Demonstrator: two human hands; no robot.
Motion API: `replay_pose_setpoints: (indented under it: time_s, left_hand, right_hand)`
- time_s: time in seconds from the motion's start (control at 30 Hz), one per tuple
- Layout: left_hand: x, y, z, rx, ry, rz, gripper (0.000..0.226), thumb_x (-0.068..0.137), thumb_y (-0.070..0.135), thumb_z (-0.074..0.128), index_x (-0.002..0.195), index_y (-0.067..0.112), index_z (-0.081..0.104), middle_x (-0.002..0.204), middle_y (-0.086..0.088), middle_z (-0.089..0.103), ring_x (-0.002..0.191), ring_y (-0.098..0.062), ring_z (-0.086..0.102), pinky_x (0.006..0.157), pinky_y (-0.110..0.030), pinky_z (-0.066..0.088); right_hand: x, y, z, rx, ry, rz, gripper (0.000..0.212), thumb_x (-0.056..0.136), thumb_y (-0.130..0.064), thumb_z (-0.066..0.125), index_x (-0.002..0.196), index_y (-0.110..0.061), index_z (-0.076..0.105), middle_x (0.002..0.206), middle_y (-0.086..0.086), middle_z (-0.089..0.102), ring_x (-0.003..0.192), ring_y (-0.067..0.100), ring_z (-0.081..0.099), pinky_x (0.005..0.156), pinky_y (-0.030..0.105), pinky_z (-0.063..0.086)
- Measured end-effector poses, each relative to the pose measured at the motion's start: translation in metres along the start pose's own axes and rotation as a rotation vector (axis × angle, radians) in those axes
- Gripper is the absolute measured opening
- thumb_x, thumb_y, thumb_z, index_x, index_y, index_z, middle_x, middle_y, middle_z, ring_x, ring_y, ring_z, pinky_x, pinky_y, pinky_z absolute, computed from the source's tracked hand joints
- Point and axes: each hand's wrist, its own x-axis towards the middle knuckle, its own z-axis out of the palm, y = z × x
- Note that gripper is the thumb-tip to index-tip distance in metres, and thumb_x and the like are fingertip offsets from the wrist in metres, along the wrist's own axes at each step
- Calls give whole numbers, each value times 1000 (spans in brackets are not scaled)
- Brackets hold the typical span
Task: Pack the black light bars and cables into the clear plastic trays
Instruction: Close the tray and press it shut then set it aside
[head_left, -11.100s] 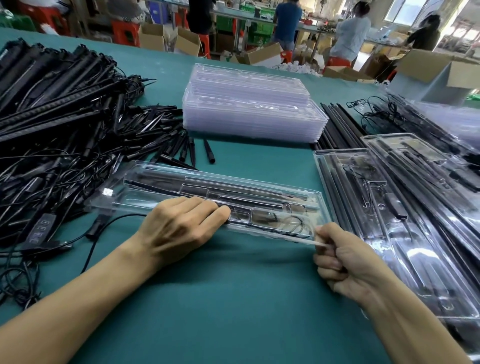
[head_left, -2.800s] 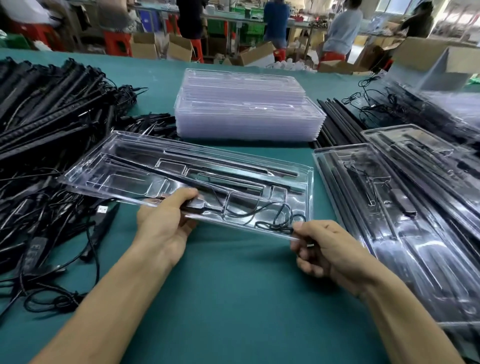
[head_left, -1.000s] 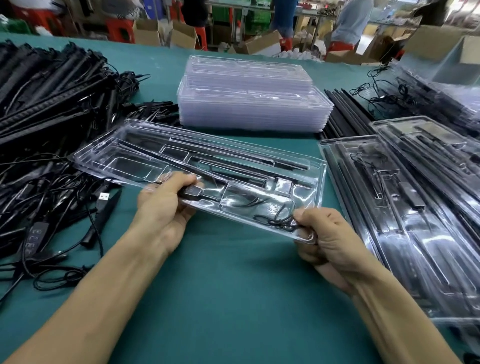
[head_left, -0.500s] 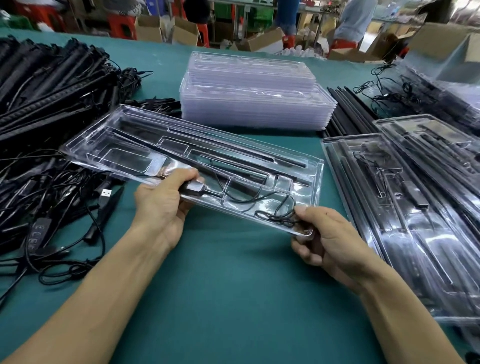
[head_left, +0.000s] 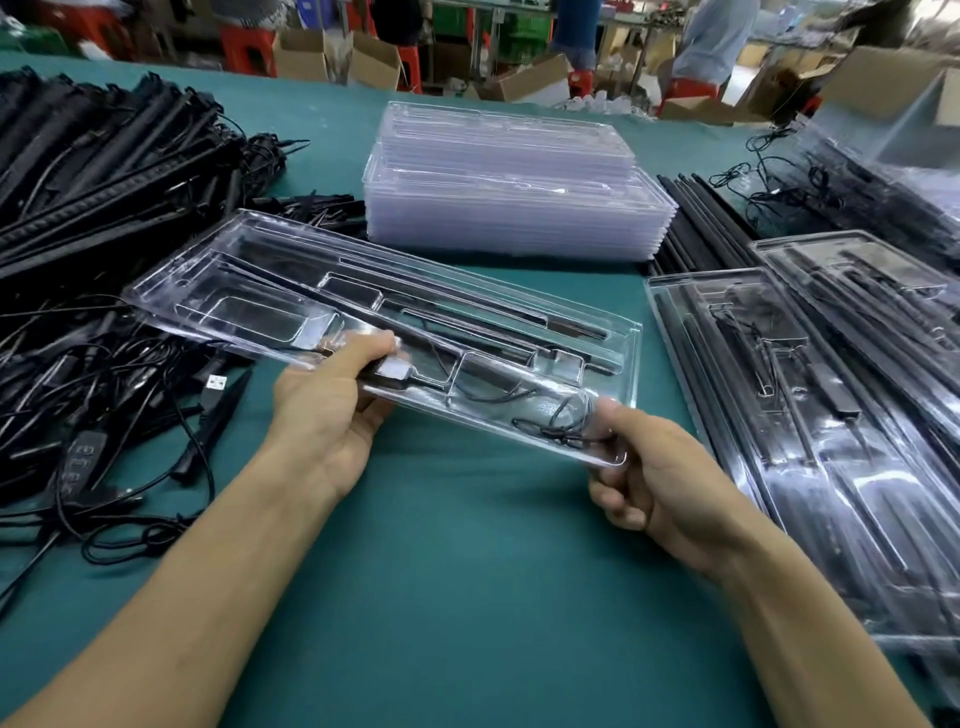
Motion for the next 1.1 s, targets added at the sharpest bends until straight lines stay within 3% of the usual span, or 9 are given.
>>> replay_pose_setpoints:
  time_s: [0.2,0.33,0.53,0.77,0.87,0.97,1.03,1.1]
  left_hand:
    - [-1,0,-2,30,-13,-8,11,83,12,74,75,14,67,67,-1,72,57,-10,68,53,-21,54]
    - [-1,1,-1,31,-10,-33,13,82,13,75,73,16,67,68,0,72,57,-11,68,51,-20,54]
    - [0,2,0,56,10,-23,14,82,4,71,72,14,66,63,-1,70,53,-11,66,50,-21,54]
    - [-1,0,2,49,23,26,18,82,-2,68,71,12,65,60,-4,70,52,-12,66,48,-20,52]
    - [-1,-2,2,35,72,50,20,80,-2,70,69,14,64,59,-2,69,51,-13,66,47,-22,52]
    - [-2,-5,1,59,128,71,19,76,0,75,71,15,64,59,0,69,53,-14,67,49,-24,53]
    - [-2,-6,2,70,138,72,18,76,0,75,74,14,64,59,1,69,54,-14,69,50,-26,54]
    - [-1,-5,3,86,144,77,19,77,1,74,74,15,62,58,1,70,54,-13,69,50,-26,54]
  right_hand:
    - [-2,-1,1,45,-24,-39,31,84,-42,61,68,-17,54,53,-2,42,41,13,35,35,15,17]
    - [-1,0,0,48,-5,-61,34,96,-22,54,64,-16,46,54,0,40,38,11,36,32,14,17]
    - [0,0,5,132,26,-111,43,94,-13,56,52,-17,50,49,-3,46,36,8,27,31,14,24]
    - [3,2,2,116,66,-57,43,92,-18,60,49,-18,54,48,0,40,35,9,28,32,13,21]
    - [0,2,0,-74,77,-19,37,92,-33,60,58,-18,55,50,0,41,35,12,38,34,11,19]
    - [-7,7,-2,-379,230,-152,32,91,-43,58,70,-19,60,51,-3,49,40,15,48,37,19,29]
    - [-13,12,-4,-428,325,-286,23,91,-44,59,80,-25,67,55,-3,56,45,12,52,46,25,36]
    - [-17,16,-4,-427,352,-358,9,93,-32,61,91,-29,69,60,-10,63,48,6,54,53,26,40]
